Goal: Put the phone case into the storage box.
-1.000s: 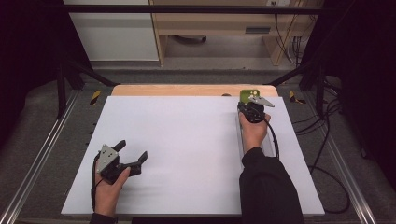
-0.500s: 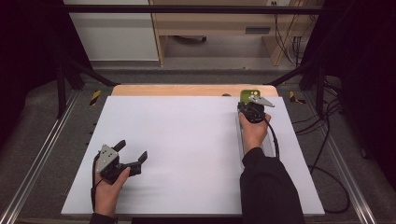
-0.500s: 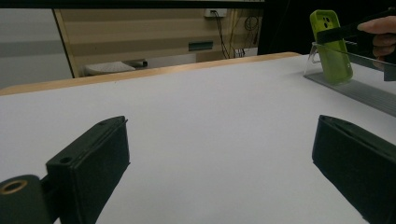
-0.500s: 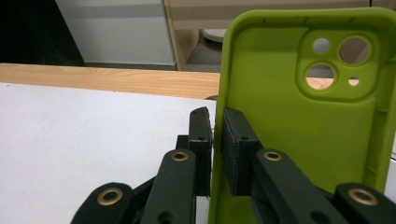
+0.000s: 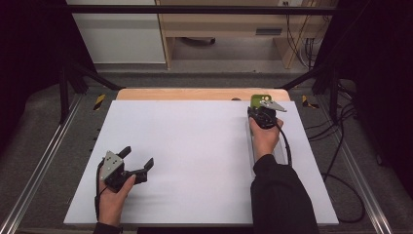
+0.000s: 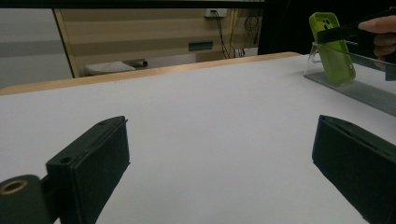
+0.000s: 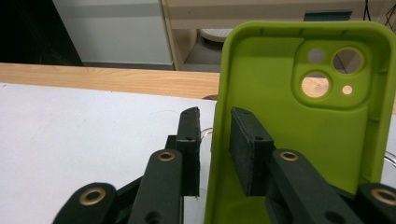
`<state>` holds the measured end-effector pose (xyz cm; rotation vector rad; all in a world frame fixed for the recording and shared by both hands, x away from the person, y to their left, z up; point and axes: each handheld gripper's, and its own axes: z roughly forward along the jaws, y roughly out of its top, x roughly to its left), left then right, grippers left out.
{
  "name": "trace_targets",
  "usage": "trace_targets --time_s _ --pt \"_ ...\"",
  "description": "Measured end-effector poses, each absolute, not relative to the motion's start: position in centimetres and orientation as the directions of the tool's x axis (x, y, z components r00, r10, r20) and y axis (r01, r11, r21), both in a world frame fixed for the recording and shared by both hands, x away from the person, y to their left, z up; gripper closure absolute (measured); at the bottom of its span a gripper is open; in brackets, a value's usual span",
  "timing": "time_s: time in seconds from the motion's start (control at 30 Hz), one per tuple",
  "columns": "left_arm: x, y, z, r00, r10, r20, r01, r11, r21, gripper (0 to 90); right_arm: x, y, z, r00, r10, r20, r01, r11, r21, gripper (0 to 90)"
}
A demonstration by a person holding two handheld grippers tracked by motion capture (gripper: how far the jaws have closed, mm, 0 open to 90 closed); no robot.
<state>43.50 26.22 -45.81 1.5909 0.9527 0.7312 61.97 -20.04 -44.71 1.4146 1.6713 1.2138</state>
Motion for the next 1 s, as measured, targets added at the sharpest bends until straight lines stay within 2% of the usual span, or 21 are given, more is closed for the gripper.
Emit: trace_targets --time_s 0.7,1.0 --pt "43.5 26.27 -45.8 0.488 0.873 -0.023 0.203 -0.088 0.975 3.6 61.72 -20.04 -44.21 -0.214 0.972 0.092 0.367 -0.007 0.93 68.0" --pt "43.51 26.25 -45.81 0.488 0.872 -0.023 0.203 -0.088 0.975 3.6 61.51 -19.97 -43.95 -0.203 0.978 0.059 0.355 0.018 0.935 63.2"
